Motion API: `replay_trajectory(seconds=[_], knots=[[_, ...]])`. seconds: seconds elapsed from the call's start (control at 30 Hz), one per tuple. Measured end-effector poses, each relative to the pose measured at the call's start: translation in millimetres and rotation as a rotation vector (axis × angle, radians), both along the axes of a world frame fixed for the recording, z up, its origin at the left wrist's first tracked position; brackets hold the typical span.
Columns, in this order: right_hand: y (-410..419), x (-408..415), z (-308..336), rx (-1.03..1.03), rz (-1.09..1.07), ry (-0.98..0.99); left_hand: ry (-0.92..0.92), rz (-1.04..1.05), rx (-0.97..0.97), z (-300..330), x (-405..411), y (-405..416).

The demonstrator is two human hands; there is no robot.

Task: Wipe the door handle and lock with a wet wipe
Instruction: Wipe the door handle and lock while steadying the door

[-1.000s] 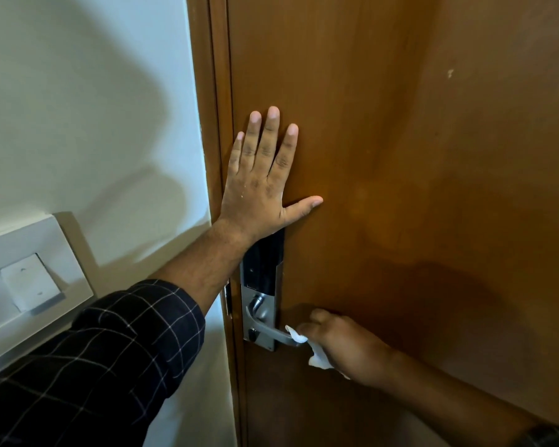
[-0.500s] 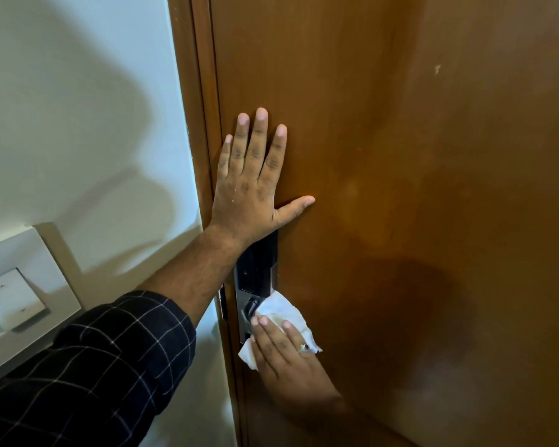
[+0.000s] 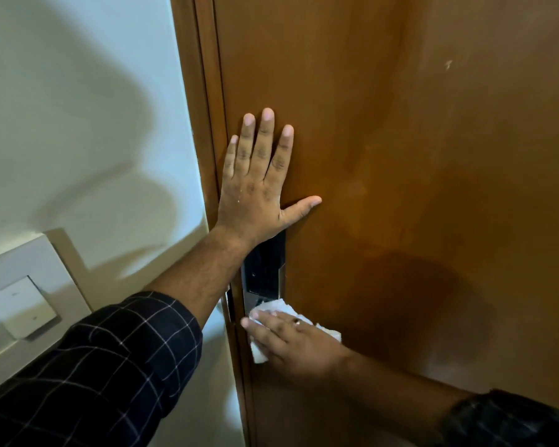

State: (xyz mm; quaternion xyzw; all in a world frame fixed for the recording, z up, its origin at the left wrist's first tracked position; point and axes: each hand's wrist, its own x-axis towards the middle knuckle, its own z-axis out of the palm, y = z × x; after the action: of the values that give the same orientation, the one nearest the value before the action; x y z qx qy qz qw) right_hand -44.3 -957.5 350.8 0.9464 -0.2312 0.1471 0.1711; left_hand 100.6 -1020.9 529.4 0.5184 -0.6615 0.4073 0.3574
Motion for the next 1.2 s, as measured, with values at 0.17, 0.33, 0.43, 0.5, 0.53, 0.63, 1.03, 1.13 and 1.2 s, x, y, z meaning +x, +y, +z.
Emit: replay_trajectory(seconds=[0.17,0.33,0.43,0.5,0.53,0.63,1.03,1.13,1.2], knots=[[-1,-51,-4,-0.142,0.191,0.156,0.012,-0.006,0.014,1,0,-1],[6,25,4,0.062,-0.063,0.142,0.009,-0.001,0.016,0,0,0],[7,67,14,0.139,-0.280,0.162,0.003,-0.005,0.017,0,1,1],[13,71,16,0.133,-0.320,0.122,-0.003,-0.005,0.016,0,1,1],[16,64,16,0.102,-0.313,0.136,-0.005,-0.007,0.015,0,1,1],[21,28,12,-0.089,-0.209,0.285,-0.005,-0.009,0.018,-1,1,0],[-1,-91,22,0.287,-0.095,0.128,0.000,-0.032,0.011,-3,3,-3],[20,-78,18,0.543,-0.234,-0.599,0.001,-0.036,0.006,-4,4,-5],[35,-55,10,0.623,-0.418,-0.980,0.003,-0.035,0.016,-3,5,-6]])
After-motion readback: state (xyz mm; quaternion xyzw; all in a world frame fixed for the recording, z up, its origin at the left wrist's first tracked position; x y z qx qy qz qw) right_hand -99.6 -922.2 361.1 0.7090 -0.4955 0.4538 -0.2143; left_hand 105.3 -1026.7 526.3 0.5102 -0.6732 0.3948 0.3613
